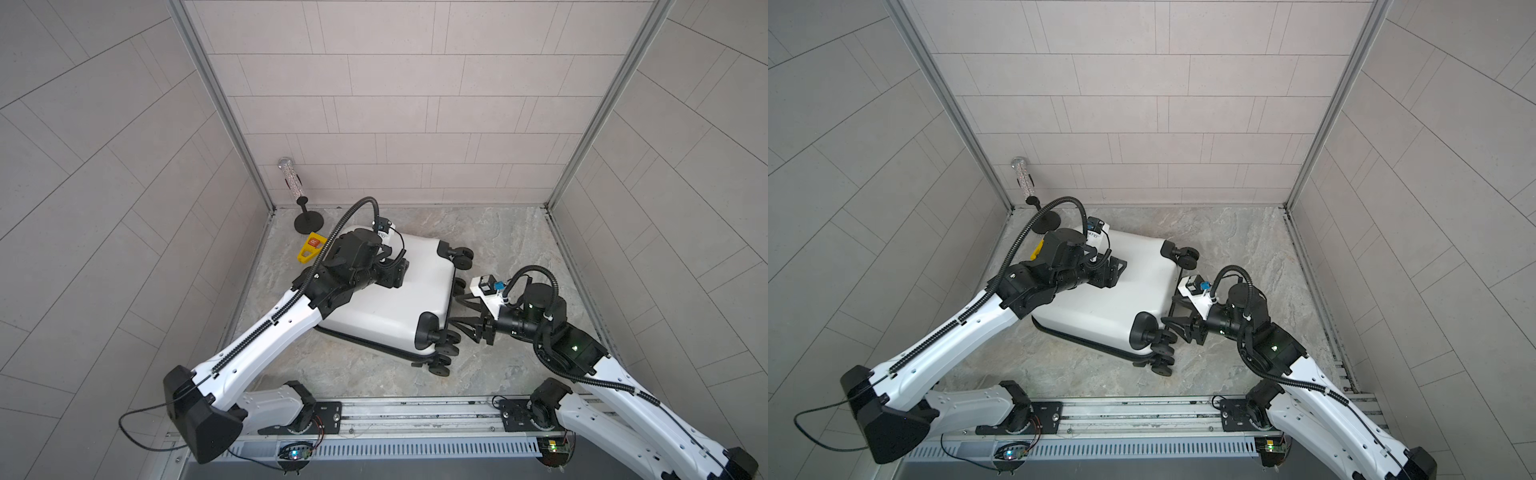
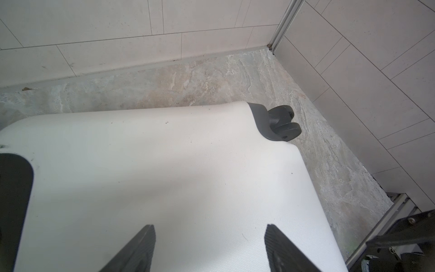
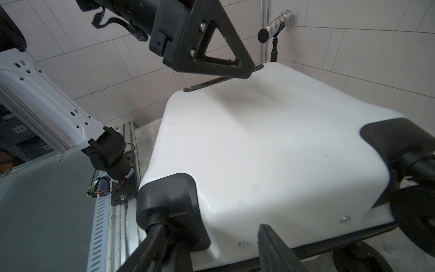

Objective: Open the suitcase zippers
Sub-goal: Open the suitcase at the center of the board.

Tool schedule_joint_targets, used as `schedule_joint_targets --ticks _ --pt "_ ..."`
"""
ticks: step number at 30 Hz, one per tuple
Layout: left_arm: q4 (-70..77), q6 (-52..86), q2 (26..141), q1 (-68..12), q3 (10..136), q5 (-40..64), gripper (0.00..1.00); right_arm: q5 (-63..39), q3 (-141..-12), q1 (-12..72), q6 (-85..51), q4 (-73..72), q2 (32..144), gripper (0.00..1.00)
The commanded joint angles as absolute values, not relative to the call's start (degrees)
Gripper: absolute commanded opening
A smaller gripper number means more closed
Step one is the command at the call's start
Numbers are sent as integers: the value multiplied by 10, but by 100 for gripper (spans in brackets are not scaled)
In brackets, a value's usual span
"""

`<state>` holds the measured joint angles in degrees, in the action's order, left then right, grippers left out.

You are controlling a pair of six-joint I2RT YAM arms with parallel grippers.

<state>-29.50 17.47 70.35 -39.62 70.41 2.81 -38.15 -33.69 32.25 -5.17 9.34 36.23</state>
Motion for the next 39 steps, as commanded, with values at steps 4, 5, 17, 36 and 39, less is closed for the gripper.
schedule_joint_targets --ticks 4,5,17,36,39 --pt "-279 187 706 -394 690 45 78 -355 -315 374 -88 162 284 68" --pt "-278 187 706 -394 690 47 78 -336 -312 385 -86 173 278 69" --pt "-273 190 712 -394 686 44 78 -301 -323 467 -13 175 365 72" --pt "-268 184 715 -394 692 42 77 -235 -309 498 -4 108 376 38" --pt "-282 181 715 -394 706 36 77 -205 -321 498 -21 103 355 30"
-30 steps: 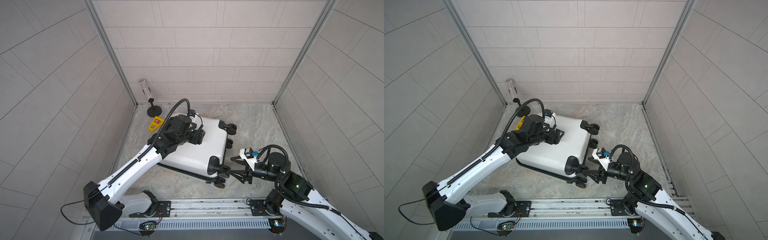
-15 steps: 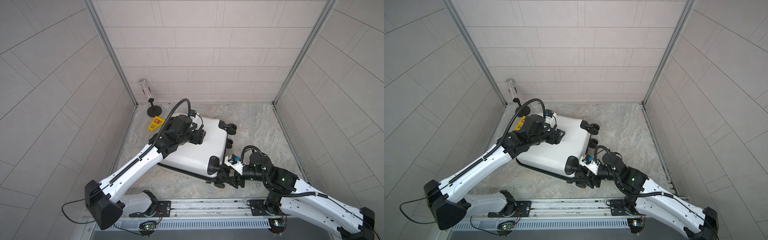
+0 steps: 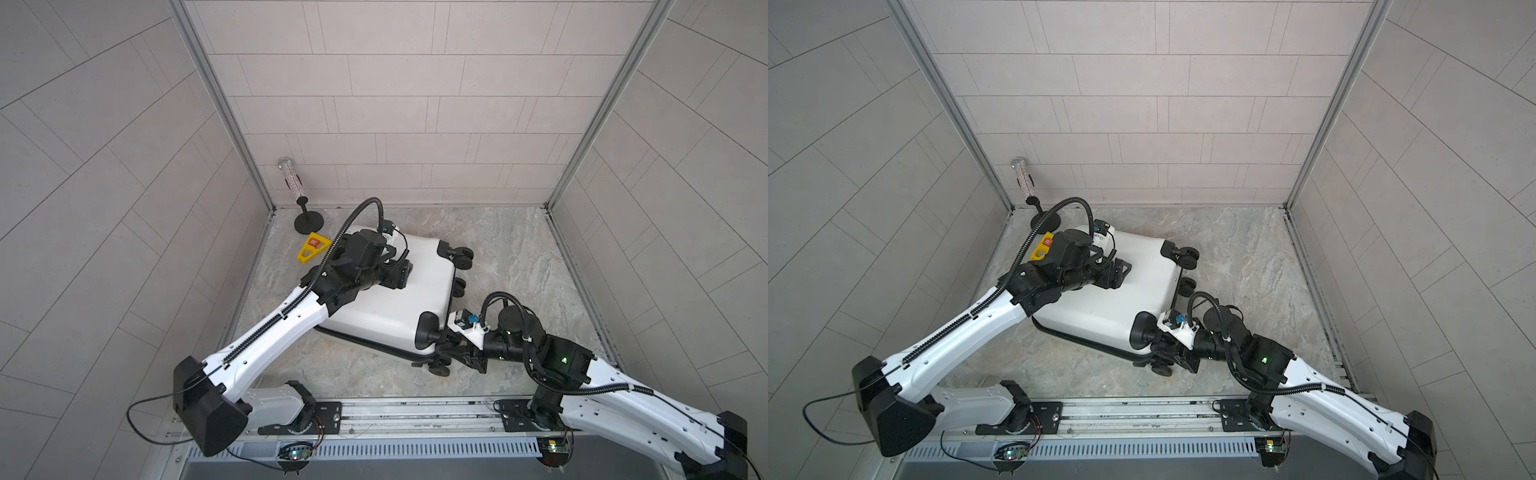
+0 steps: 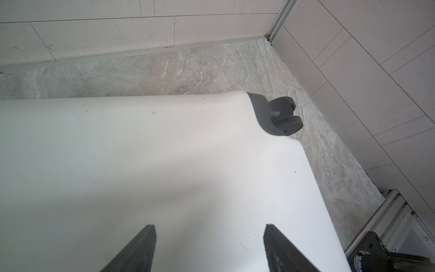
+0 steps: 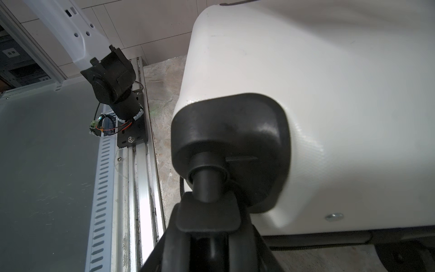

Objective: Open the suitcase zippers
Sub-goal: Open the suitcase at the center of the board.

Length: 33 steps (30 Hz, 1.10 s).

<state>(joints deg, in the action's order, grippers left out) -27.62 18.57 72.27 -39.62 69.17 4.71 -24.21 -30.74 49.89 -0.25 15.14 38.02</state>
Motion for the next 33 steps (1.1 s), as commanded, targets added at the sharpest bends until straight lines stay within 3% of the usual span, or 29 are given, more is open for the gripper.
schedule_joint_targets --ticks 1,14,22,28,33 --pt "-290 177 715 -394 714 34 77 -190 -327 498 -27 101 348 28" --pt "-345 107 667 -394 777 -11 77 14 -479 498 -111 111 364 0" --pt "-347 24 615 -394 771 24 76 131 -584 488 -149 112 426 0" --pt "-342 -64 583 -394 732 93 75 132 -639 462 -183 112 470 0" --pt "-360 -140 568 -395 687 193 73 73 -670 408 -220 113 485 0"
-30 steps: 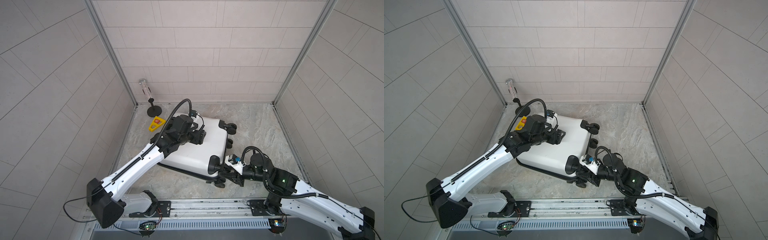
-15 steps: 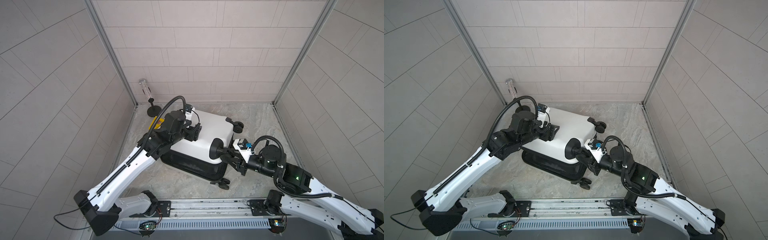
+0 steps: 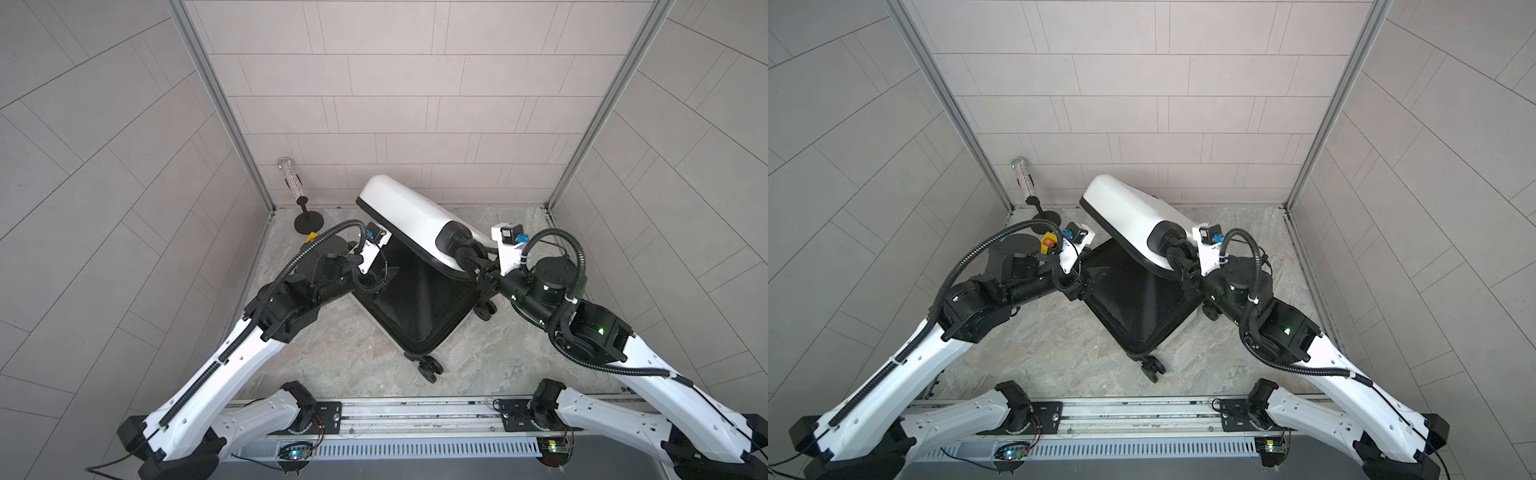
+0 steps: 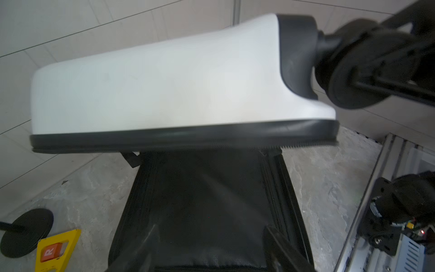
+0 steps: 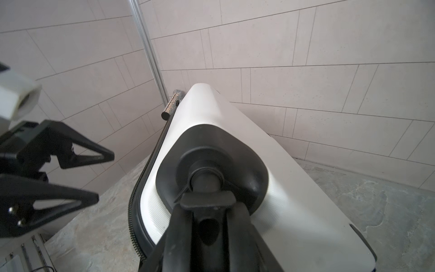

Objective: Open the suitcase zippers
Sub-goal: Open the suitcase at the center of the board.

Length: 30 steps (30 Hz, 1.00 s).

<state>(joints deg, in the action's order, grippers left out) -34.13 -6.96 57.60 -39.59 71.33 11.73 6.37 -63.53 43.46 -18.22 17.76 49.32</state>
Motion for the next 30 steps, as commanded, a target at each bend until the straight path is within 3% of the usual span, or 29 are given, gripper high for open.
schedule_joint_targets --ticks 1,5,12,23,30 --pt "-362 -158 566 -395 674 213 72 58 -676 397 -227 113 487 0" --pt "-376 -245 570 -417 616 258 69 0 -690 346 -246 113 494 0" --pt "-478 -413 657 -513 585 210 68 -47 -688 292 -262 113 503 0" --pt "-533 -509 794 -546 604 192 65 -66 -687 273 -265 113 505 0" --pt "-528 -526 819 -552 607 165 41 -85 -698 245 -272 116 506 0"
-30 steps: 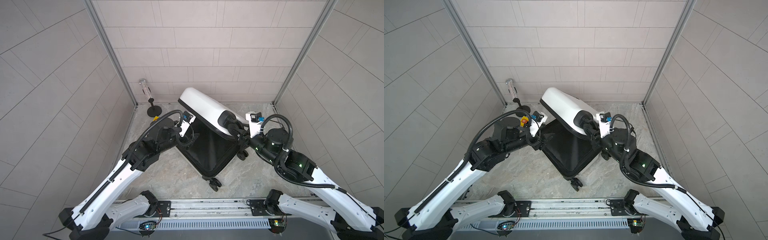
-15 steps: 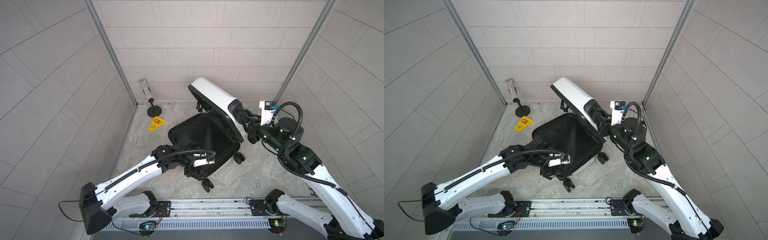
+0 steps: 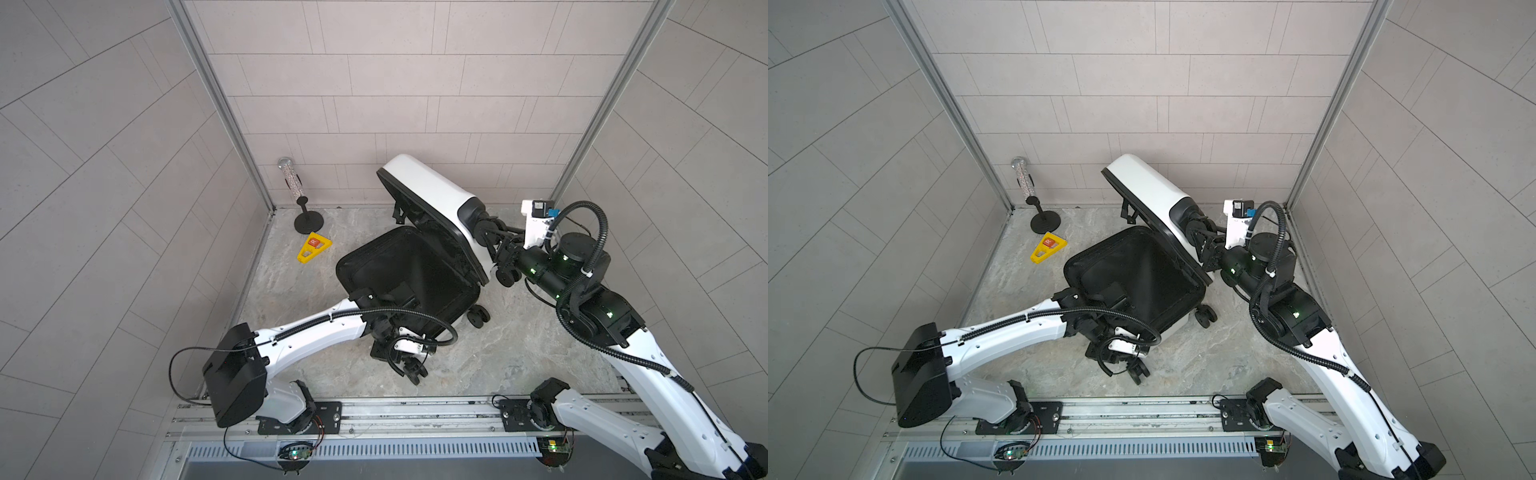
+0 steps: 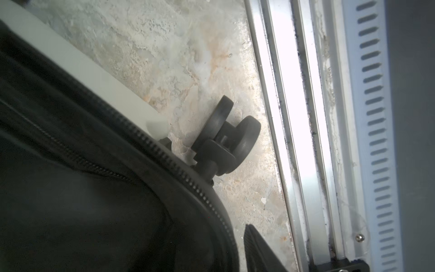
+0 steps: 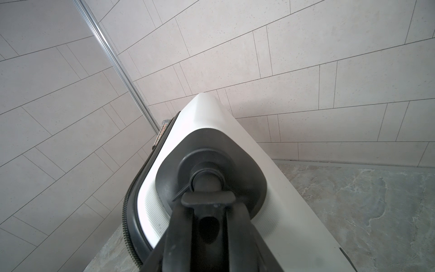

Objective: Open the suitcase zippers
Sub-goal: Open the suitcase at the center of the board.

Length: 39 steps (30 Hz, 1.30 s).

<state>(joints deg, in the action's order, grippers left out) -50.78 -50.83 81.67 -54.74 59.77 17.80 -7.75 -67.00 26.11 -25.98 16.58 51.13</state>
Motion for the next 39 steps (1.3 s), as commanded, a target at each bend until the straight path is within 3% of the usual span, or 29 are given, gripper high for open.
schedule_joint_targets --ticks 1,5,9,15,20,25,39 --pt "-527 -526 818 -553 607 165 37 -90 -699 236 -277 116 507 0" --pt "-509 -516 799 -556 594 155 20 -116 -706 171 -309 115 512 0" --pt "-501 -505 777 -560 580 146 9 -142 -702 81 -349 103 520 0" --pt "-493 -476 737 -565 559 145 2 -199 -656 -71 -480 16 553 0" --pt "-479 -445 698 -577 533 147 0 -198 -599 -143 -563 -55 591 0" --pt "-435 -384 667 -608 506 145 0 -160 -566 -151 -586 -85 632 0" --pt "-256 -215 648 -706 476 164 0 -182 -568 -144 -667 -165 795 0"
